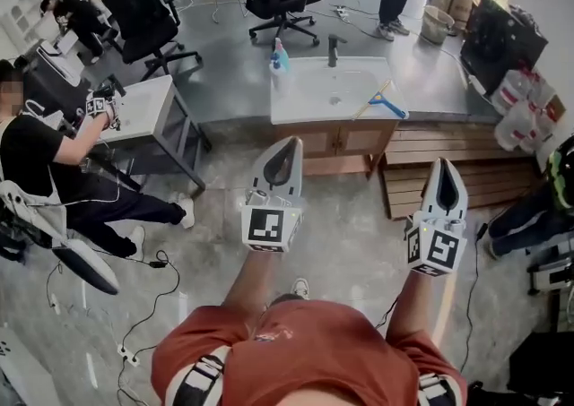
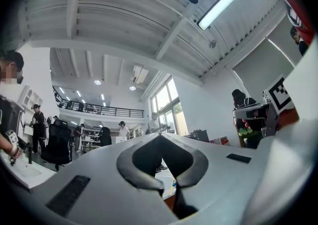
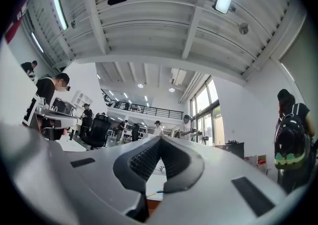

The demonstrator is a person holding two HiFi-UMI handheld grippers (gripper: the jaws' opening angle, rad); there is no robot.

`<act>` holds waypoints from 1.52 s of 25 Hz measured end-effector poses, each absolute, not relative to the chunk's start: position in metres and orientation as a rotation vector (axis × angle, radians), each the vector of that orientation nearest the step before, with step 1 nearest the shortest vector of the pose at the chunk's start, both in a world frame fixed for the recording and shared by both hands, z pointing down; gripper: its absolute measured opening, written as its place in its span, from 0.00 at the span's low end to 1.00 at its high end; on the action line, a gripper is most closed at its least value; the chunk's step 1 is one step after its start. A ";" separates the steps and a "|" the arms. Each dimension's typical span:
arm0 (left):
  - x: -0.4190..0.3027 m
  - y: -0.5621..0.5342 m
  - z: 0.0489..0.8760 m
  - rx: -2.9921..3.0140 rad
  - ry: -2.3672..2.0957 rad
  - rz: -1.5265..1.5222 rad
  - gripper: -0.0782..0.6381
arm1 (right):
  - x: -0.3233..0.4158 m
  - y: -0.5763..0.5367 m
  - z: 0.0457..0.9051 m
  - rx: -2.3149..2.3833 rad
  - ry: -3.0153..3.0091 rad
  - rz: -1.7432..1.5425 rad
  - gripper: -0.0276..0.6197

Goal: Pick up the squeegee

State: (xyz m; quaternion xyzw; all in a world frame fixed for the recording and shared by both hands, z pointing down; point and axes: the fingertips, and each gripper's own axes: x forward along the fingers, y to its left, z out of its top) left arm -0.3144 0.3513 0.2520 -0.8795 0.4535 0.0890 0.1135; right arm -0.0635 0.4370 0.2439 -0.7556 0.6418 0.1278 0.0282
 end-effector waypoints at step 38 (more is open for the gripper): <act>-0.279 0.170 0.277 -2.618 1.291 0.233 0.13 | -0.031 0.265 0.272 -2.284 1.921 0.373 0.05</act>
